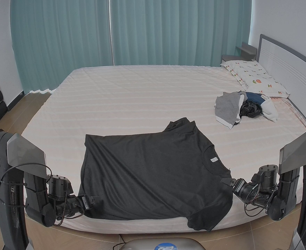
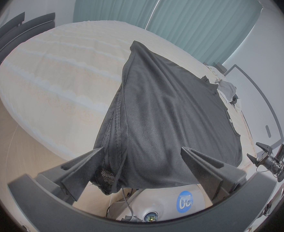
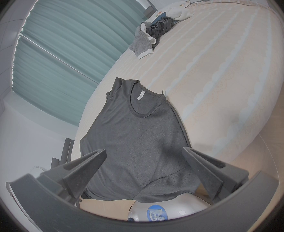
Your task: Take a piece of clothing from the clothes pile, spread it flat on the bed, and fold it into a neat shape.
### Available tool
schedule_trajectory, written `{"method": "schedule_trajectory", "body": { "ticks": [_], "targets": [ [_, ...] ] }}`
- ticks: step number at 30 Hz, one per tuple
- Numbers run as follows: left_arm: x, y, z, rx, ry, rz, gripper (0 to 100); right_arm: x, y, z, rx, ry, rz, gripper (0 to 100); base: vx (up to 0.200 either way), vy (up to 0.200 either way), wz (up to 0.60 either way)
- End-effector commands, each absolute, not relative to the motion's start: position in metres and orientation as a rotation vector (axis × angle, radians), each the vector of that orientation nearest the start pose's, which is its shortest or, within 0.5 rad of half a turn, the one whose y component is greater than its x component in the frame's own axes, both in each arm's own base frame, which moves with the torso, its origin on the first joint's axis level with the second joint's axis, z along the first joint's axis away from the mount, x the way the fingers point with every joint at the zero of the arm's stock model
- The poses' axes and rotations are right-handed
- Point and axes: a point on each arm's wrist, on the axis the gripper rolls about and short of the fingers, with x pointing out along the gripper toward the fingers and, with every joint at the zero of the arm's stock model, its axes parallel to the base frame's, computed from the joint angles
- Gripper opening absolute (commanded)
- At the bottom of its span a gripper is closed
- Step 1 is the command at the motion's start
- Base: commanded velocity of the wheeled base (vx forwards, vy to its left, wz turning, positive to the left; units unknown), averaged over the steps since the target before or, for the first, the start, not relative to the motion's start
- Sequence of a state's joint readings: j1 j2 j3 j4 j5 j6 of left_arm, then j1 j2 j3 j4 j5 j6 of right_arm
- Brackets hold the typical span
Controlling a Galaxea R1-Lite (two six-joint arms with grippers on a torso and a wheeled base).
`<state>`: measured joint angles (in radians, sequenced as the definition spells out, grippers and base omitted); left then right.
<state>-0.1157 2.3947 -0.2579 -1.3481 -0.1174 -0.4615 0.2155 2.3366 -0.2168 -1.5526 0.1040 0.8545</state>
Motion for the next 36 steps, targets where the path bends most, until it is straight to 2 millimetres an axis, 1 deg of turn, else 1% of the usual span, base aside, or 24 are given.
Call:
{"method": "schedule_trajectory", "body": {
  "ticks": [1,7,10,16,25,32,36],
  "targets": [
    [0.258,-0.03,-0.063,-0.433,0.852,-0.014,0,0.261,0.059,-0.027,0.793,0.659,0.051,100,0.0,0.0,0.0],
    [0.245,-0.022,-0.063,-0.391,0.88,0.044,0,0.261,0.058,-0.027,0.795,0.657,0.047,100,0.0,0.0,0.0],
    [0.24,-0.012,-0.062,-0.362,0.882,0.067,0,0.261,0.059,-0.027,0.794,0.656,0.049,100,0.0,0.0,0.0],
    [0.23,-0.01,-0.059,-0.335,0.875,0.063,0,0.261,0.059,-0.027,0.796,0.656,0.048,100,0.0,0.0,0.0],
    [0.217,-0.004,-0.06,-0.267,0.923,0.066,0,0.261,0.059,-0.027,0.796,0.656,0.048,100,0.0,0.0,0.0],
    [0.219,-0.003,-0.071,-0.233,0.947,0.099,0,0.261,0.059,-0.027,0.796,0.658,0.048,100,0.0,0.0,0.0],
    [0.217,-0.003,-0.072,-0.226,0.953,0.098,0,0.261,0.058,-0.027,0.796,0.657,0.046,100,0.0,0.0,0.0]
  ]
}}
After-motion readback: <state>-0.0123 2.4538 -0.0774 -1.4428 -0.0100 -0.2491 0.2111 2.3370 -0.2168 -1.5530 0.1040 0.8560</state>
